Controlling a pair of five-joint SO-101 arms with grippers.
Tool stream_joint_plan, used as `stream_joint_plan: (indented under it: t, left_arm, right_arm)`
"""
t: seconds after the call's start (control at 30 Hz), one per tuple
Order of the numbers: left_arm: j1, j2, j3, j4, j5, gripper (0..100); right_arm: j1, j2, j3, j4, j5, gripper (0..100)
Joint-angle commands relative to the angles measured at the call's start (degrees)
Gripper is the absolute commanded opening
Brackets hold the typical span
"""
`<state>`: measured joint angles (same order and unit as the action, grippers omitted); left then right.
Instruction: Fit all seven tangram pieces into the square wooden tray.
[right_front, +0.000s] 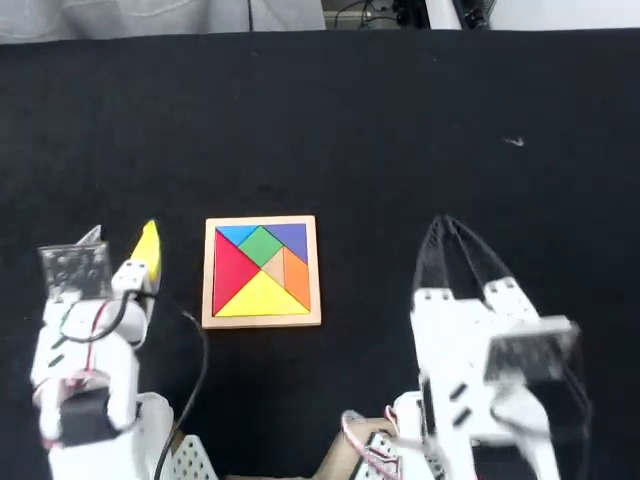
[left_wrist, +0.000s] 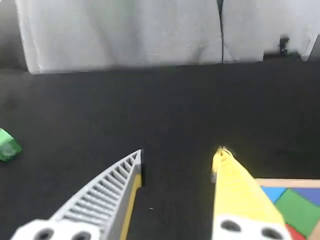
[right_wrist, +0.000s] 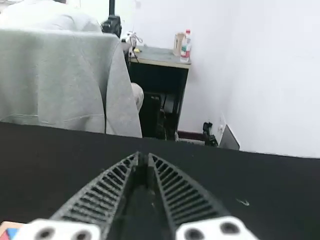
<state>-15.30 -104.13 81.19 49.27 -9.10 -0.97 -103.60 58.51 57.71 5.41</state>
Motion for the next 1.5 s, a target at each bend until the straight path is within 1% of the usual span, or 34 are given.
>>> stream_joint_plan:
  t: [0.0,0.03,0.13,0.23,0.33,0.47,0.6,0.67,0.73,0.87,0.9,0.93,1.03,1.47]
  left_arm:
    - [0.04,-0.44,15.08,-15.65,0.7,23]
    - [0.04,-0.18,16.48,-16.53,0.79,23]
    - [0.04,-0.09,16.22,-11.6,4.22,23]
    - [-0.04,0.35,16.22,-8.79,6.77,23]
    - [-0.04,0.35,16.22,-6.33,6.68,23]
    - [-0.04,0.35,16.22,-2.81,6.68,23]
    - [-0.04,0.35,16.22,3.43,6.59,23]
    - [-0.04,0.18,16.22,7.56,6.59,23]
    - [-0.04,0.09,16.22,11.43,6.59,23]
    - [-0.31,0.0,16.22,22.15,6.77,23]
    - [-0.04,-0.09,16.22,24.09,6.86,23]
    - [-0.04,0.18,16.22,23.38,6.95,23]
    - [-0.13,0.35,16.22,23.38,7.03,23]
    - [-0.4,0.0,16.22,23.56,7.03,23]
  right_arm:
    - [-0.7,-4.97,11.74,-12.13,0.18,1.2]
    - [-0.7,-4.97,15.52,-14.77,0.18,1.2]
    - [-0.7,-4.97,27.3,-22.42,0.18,1.2]
    - [-0.7,-4.88,38.2,-29.01,0.0,1.2]
    - [-0.62,-4.0,37.67,-24.79,0.0,1.2]
    - [-0.53,-4.7,38.02,-22.33,0.09,1.2]
    - [-0.53,-4.7,38.02,-18.29,0.09,1.2]
    - [-0.53,-4.62,38.02,-14.24,0.09,1.2]
    - [-0.53,-4.26,38.02,-7.38,0.09,1.2]
    - [-0.79,-4.7,38.02,15.21,0.09,1.2]
    - [-0.79,-4.88,38.02,17.93,-0.26,1.2]
    - [-0.26,-4.26,38.02,16.44,-0.18,1.1]
    - [2.11,-3.82,38.11,16.62,-0.26,1.1]
    - [2.37,-4.0,38.11,16.7,-0.18,1.1]
